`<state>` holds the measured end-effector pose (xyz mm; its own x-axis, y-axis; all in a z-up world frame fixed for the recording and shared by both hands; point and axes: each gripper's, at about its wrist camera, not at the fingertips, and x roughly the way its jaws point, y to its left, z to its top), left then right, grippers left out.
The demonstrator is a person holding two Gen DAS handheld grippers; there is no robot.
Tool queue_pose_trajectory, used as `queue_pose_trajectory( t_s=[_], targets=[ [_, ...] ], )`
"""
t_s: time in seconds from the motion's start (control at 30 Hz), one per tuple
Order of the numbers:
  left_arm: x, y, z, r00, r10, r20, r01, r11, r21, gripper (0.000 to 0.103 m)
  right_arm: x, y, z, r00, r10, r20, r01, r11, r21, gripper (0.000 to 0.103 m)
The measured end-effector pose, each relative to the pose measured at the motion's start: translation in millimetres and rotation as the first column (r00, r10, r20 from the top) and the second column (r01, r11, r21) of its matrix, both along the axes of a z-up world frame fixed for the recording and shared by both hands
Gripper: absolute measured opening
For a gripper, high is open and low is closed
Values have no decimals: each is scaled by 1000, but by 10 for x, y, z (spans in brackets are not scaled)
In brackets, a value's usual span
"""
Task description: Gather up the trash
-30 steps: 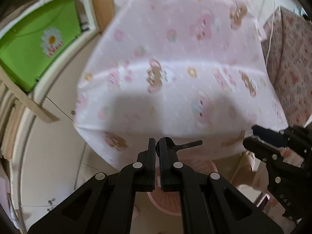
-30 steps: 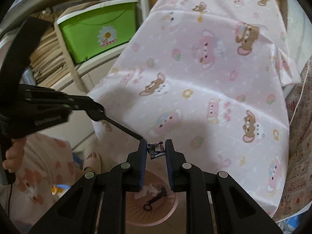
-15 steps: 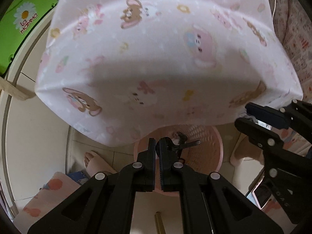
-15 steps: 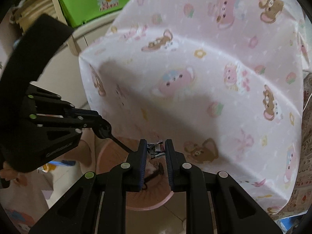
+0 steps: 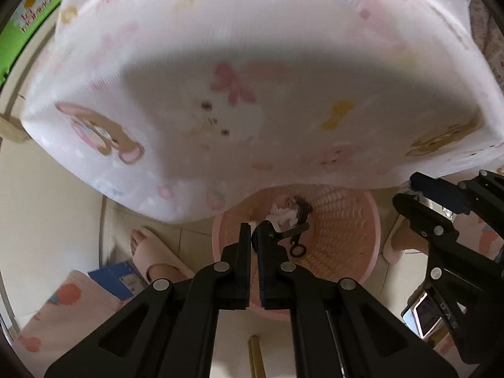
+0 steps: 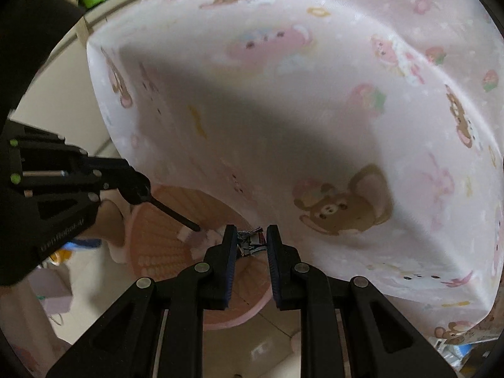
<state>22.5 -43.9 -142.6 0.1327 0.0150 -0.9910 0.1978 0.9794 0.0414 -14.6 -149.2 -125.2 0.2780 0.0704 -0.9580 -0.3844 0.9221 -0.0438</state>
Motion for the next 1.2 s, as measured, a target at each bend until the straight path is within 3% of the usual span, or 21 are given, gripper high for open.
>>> queue_pose_trajectory(
  t_s=[0.23,0.57,0.6,0.67,0.77,0.83,0.87,0.9,1.03,1.2],
  targets=[
    [21,63,-366,991,47,-126,-49,999,-10,3,17,97,-229,999,34,-34,-36,999,-38,20],
    [27,108,-455,986,59,-157,-62,998,-14,6,0,160,-410,996,42,-80,-47,997,-61,20],
    [28,112,-454,986,61,-157,-63,998,-11,9,-1,158,-407,996,41,-82,-46,997,-61,21],
    [31,125,-448,987,64,-149,-66,998,-6,31,1,140,-400,996,31,-88,-37,998,-58,23],
    [43,154,-416,988,74,-134,-75,997,2,46,40,113,-410,995,11,-95,-17,998,-67,26],
    [56,189,-399,988,89,-130,-90,996,-3,54,53,98,-418,995,-4,-100,-2,998,-65,35],
    [65,208,-387,987,96,-127,-97,995,-3,57,59,96,-425,995,-13,-100,7,998,-62,45],
    [72,228,-374,987,104,-120,-105,995,-2,59,61,77,-413,995,-26,-97,20,998,-55,54],
    [85,267,-304,990,112,-84,-111,994,15,68,73,48,-402,994,-46,-98,42,998,-50,56],
    [95,264,-150,993,108,-43,-109,994,-3,71,114,-14,-277,993,-84,-80,80,996,-44,59]
  ],
)
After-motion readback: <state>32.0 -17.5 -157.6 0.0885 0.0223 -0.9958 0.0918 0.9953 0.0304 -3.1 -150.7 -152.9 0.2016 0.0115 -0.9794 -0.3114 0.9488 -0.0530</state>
